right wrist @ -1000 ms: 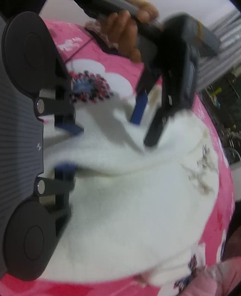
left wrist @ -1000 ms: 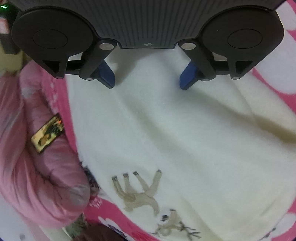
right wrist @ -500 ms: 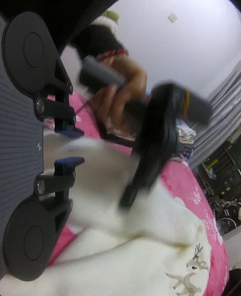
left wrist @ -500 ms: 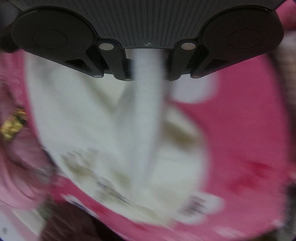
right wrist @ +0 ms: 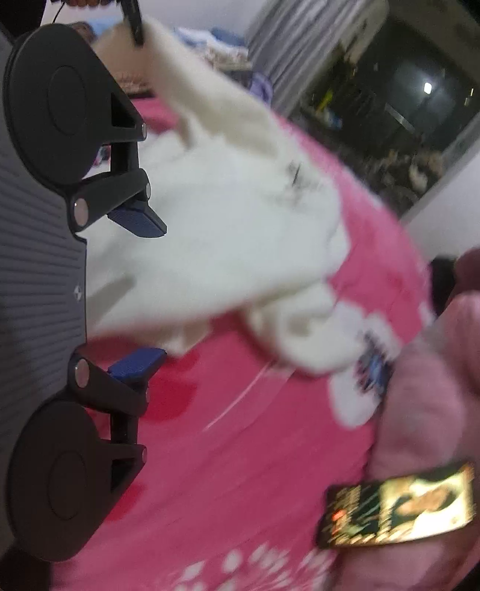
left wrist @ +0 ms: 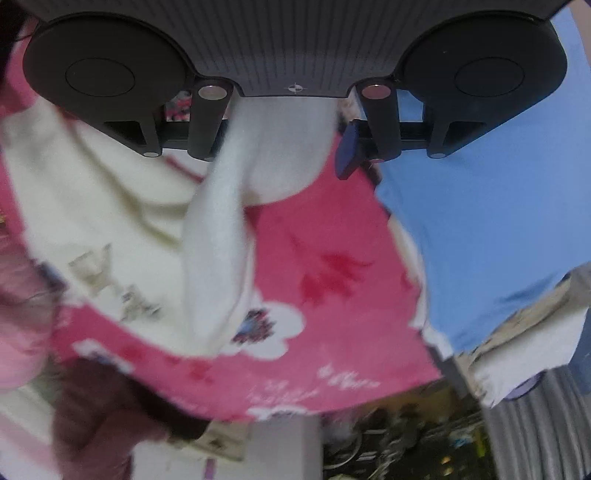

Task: Fold clothes
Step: 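Lay the sweater on the bed and open both grippers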

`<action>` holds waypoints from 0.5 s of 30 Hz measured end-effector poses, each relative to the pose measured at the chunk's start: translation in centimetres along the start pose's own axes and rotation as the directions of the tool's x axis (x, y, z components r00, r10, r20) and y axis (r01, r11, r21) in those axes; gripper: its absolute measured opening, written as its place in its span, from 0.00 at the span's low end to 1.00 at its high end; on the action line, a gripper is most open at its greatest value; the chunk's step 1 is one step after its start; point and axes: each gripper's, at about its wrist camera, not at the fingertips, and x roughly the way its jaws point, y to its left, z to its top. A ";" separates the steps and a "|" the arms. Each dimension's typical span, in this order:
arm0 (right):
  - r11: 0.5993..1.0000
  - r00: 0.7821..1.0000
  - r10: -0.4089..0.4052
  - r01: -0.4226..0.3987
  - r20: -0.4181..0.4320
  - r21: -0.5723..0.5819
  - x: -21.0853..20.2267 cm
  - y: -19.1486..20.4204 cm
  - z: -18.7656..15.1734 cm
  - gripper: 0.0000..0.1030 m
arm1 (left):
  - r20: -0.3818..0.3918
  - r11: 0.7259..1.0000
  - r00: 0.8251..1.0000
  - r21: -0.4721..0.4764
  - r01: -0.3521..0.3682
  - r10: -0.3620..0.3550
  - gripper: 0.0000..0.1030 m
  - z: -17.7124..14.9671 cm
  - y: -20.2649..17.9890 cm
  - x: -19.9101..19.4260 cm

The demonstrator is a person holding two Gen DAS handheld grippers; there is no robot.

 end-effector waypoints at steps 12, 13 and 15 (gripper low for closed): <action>0.999 1.000 0.028 -0.027 -0.010 0.018 3.0 0.7 1.9 0.67 | 0.045 0.964 0.992 -0.233 0.128 -0.120 0.57 -0.2 5.5 -3.8; 0.999 0.999 0.034 -0.034 0.001 0.036 3.0 0.5 2.4 0.67 | 0.039 0.964 0.984 -0.198 0.178 -0.173 0.57 0.0 3.9 -2.8; 0.995 0.998 0.050 -0.052 0.024 0.089 3.1 -0.1 3.4 0.67 | 0.000 0.958 0.966 -0.127 0.258 -0.260 0.57 0.2 0.3 0.0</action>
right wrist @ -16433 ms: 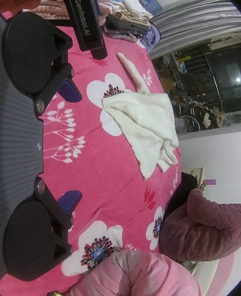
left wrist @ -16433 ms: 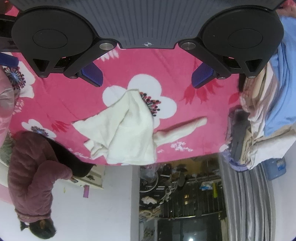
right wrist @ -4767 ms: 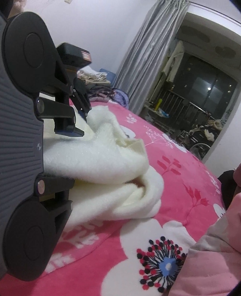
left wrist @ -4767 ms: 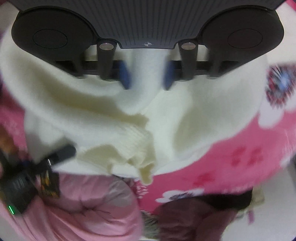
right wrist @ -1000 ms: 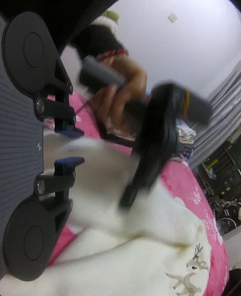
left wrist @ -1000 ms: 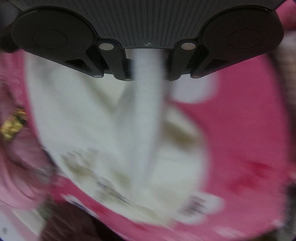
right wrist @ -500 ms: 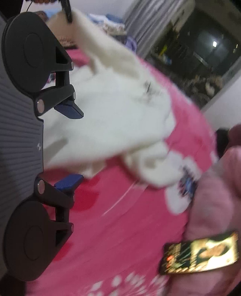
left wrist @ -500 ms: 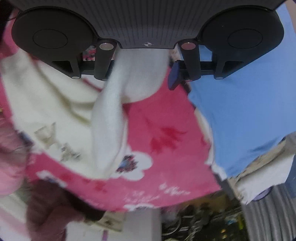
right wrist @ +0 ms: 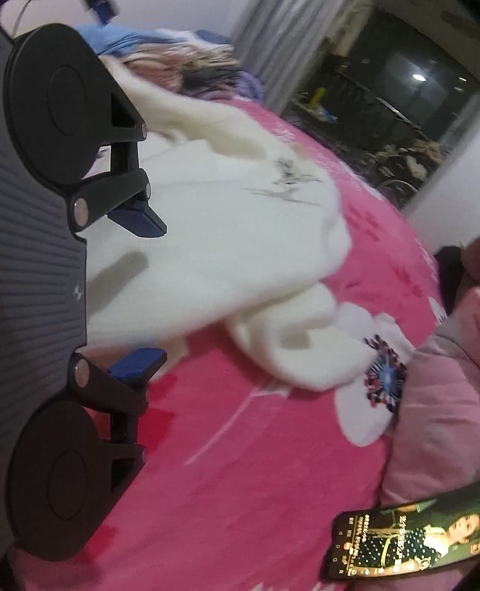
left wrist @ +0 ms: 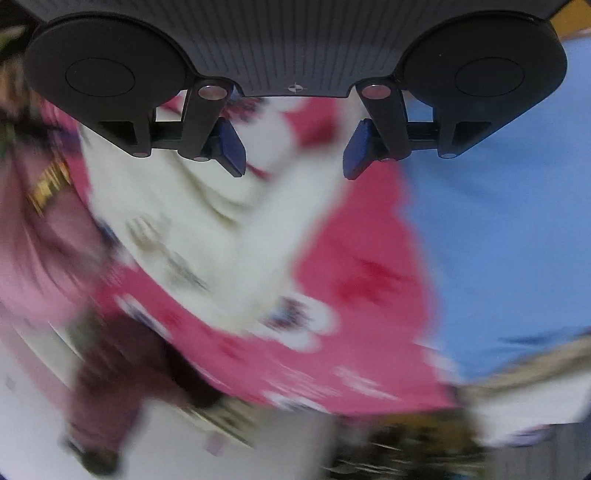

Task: Fold clothes
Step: 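Lay the sweater on the bed and open both grippers, then smooth the sweater body with the left gripper while the right gripper grasps the hem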

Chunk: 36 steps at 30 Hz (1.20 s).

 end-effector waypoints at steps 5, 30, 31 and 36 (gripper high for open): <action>0.963 0.997 0.011 -0.031 0.075 0.269 1.7 -3.4 3.5 0.67 | -0.181 0.981 0.972 0.096 0.168 -0.149 0.57 -0.9 -6.7 11.2; 0.902 0.748 -0.072 0.331 0.659 -0.278 8.2 17.9 32.0 0.37 | -0.321 0.965 0.937 0.174 0.198 -0.134 0.58 -3.0 -9.1 20.9; 0.901 0.749 -0.134 0.365 0.649 -0.236 9.0 17.3 33.2 0.60 | -0.322 0.965 0.937 0.171 0.198 -0.136 0.58 -3.0 -9.1 20.9; 0.917 0.793 -0.207 0.362 0.574 -0.169 8.9 13.7 32.2 0.67 | -0.331 0.968 0.931 0.137 0.210 -0.155 0.61 -3.1 -8.9 20.8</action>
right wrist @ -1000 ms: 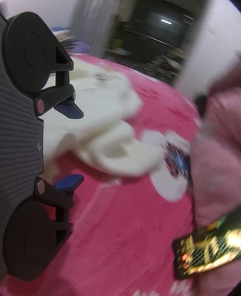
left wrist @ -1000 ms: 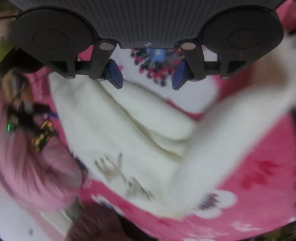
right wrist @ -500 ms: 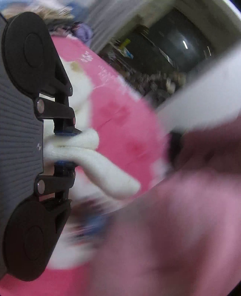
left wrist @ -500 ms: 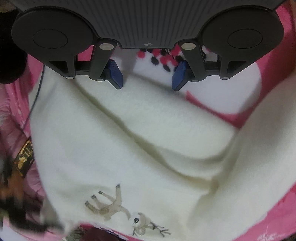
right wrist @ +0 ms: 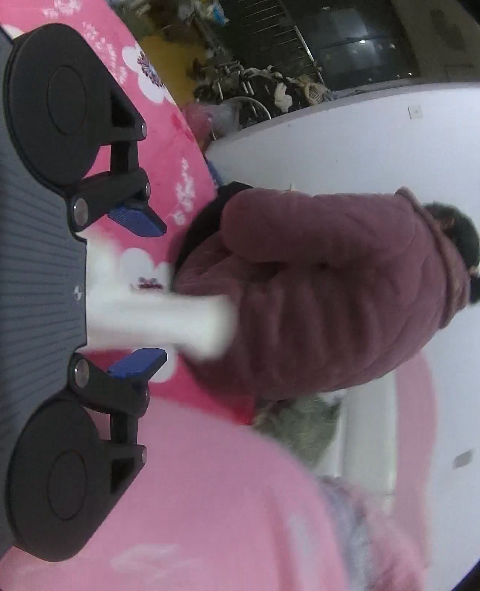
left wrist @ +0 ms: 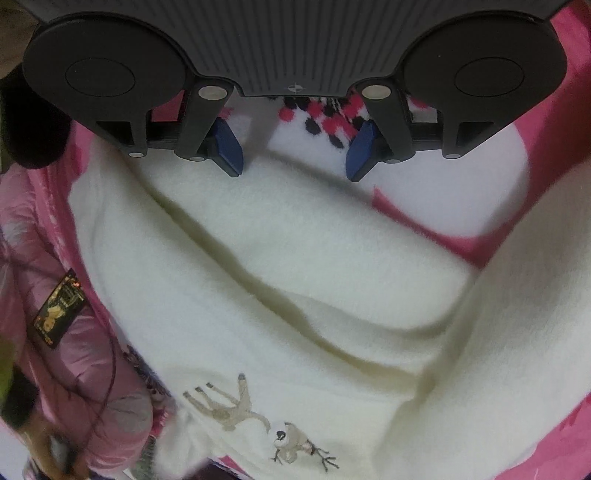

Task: Fold clothes
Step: 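Smooth the sweater body with the left gripper while the right gripper grasps the hem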

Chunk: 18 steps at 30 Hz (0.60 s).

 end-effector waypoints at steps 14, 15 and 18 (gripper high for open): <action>0.905 0.761 0.398 -0.232 -0.513 0.358 -18.7 -11.0 -20.8 0.82 | 0.084 0.973 0.996 -0.228 0.038 -0.020 0.69 -0.5 -0.7 0.7; 0.921 0.765 0.349 -0.172 -0.542 0.350 -19.0 -11.9 -22.8 0.82 | 0.100 0.968 0.995 -0.249 0.032 -0.007 0.63 -0.6 -0.8 0.7; 0.940 0.755 0.267 -0.067 -0.599 0.335 -19.6 -13.2 -27.3 0.81 | 0.100 0.960 0.991 -0.273 -0.057 0.087 0.31 0.0 -1.5 0.6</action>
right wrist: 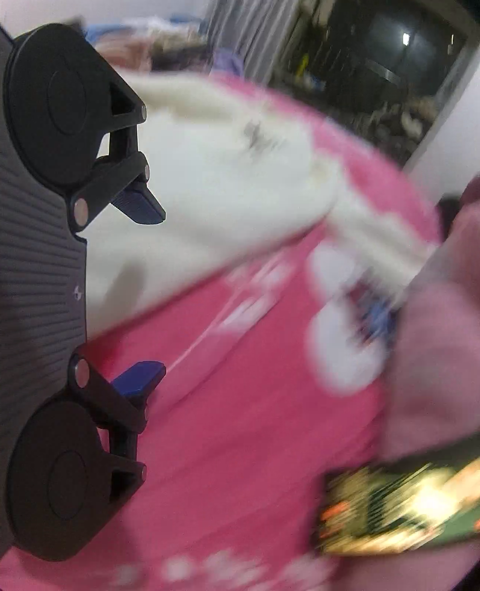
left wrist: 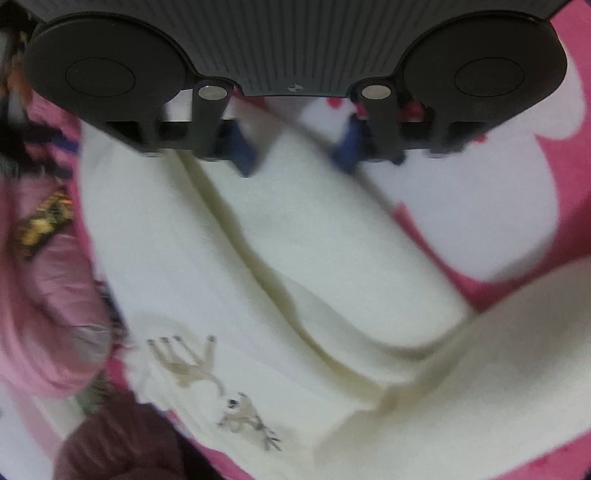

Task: Fold clothes
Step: 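Smooth the sweater body with the left gripper while the right gripper grasps the hem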

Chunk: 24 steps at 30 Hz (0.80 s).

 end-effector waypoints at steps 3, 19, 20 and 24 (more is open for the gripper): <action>1.000 0.999 0.010 -0.011 0.037 0.021 0.0 -0.5 -1.7 0.81 | 0.016 0.996 0.999 -0.080 0.034 -0.033 0.05 0.7 0.5 -1.6; 0.950 0.990 -0.090 0.118 0.111 -0.288 -0.9 2.2 -4.1 0.81 | 0.087 0.929 0.931 0.084 -0.362 0.355 0.16 0.9 7.3 -11.4; 0.952 0.990 -0.084 0.112 0.111 -0.285 -0.8 2.2 -4.1 0.81 | 0.100 0.941 0.943 0.089 -0.327 0.318 0.19 0.4 7.3 -12.1; 0.959 0.992 -0.041 0.073 0.122 -0.275 -0.6 2.6 -4.0 0.81 | 0.128 0.954 0.976 0.222 -0.200 0.175 0.26 -0.8 4.2 -12.6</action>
